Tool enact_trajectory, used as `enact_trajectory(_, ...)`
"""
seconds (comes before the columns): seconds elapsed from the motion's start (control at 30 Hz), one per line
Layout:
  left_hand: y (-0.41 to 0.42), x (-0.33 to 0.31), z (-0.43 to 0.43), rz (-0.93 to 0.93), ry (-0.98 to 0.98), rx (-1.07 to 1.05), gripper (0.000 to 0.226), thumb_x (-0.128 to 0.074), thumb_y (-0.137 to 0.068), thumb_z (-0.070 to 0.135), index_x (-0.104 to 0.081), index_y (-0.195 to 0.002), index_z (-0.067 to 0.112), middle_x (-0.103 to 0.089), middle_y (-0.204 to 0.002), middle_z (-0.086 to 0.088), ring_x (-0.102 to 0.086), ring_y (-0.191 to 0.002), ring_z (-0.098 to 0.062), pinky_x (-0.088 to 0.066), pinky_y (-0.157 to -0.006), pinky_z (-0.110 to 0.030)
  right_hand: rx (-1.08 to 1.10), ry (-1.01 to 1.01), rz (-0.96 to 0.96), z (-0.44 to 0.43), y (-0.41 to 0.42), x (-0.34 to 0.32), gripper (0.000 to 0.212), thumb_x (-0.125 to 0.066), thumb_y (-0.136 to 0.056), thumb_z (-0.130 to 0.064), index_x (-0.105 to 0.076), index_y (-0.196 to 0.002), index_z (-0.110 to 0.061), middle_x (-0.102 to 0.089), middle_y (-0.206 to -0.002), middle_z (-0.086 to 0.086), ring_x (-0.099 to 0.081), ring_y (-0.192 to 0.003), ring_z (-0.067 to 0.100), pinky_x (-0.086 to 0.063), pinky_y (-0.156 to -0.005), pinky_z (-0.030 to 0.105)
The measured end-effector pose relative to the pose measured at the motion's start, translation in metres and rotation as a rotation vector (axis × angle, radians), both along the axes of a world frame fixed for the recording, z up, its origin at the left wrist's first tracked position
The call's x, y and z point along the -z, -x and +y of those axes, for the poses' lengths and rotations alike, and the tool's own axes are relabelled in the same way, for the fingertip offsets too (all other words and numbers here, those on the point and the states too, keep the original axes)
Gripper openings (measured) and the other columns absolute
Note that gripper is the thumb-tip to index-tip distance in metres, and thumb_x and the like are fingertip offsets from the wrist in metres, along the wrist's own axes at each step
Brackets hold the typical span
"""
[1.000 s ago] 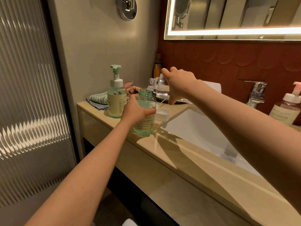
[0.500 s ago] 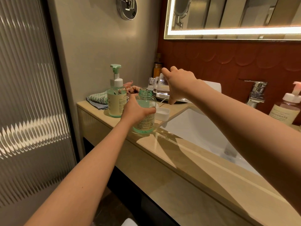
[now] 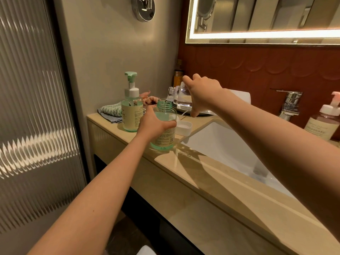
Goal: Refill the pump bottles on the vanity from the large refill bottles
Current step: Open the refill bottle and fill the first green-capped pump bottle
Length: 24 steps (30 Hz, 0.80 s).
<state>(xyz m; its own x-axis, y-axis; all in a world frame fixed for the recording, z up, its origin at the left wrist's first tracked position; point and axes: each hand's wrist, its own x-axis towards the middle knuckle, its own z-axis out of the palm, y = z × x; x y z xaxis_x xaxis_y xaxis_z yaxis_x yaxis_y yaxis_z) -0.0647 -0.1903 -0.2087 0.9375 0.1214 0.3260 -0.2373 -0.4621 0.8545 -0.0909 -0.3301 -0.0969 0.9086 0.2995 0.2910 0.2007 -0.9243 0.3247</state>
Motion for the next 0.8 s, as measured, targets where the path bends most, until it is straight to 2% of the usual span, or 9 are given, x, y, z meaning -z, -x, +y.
enact_trajectory(0.47,0.0028,-0.0011,-0.0006,-0.001,-0.003,-0.005,0.082,-0.08,-0.07,0.032,-0.036,-0.135,0.011,-0.054,-0.128,-0.006,-0.053,-0.113,-0.022,-0.042,-0.084,-0.029,-0.002,0.005,-0.005,0.0004,-0.0003,0.0001,0.102,-0.086,-0.062,-0.03,-0.023,-0.141,-0.014,-0.044,-0.125,0.015,-0.05,-0.108,0.031,-0.047,-0.077,0.036)
enact_trajectory(0.8,0.0005,-0.0003,-0.0002,0.002,-0.006,-0.005,0.084,-0.081,-0.068,0.034,-0.036,-0.135,0.011,-0.054,-0.128,-0.006,-0.053,-0.114,-0.022,-0.044,-0.088,-0.033,-0.003,0.006,-0.004,0.0006,-0.0002,-0.0001,0.099,-0.085,-0.063,-0.03,-0.024,-0.14,-0.014,-0.044,-0.126,0.015,-0.05,-0.109,0.03,-0.046,-0.075,0.035)
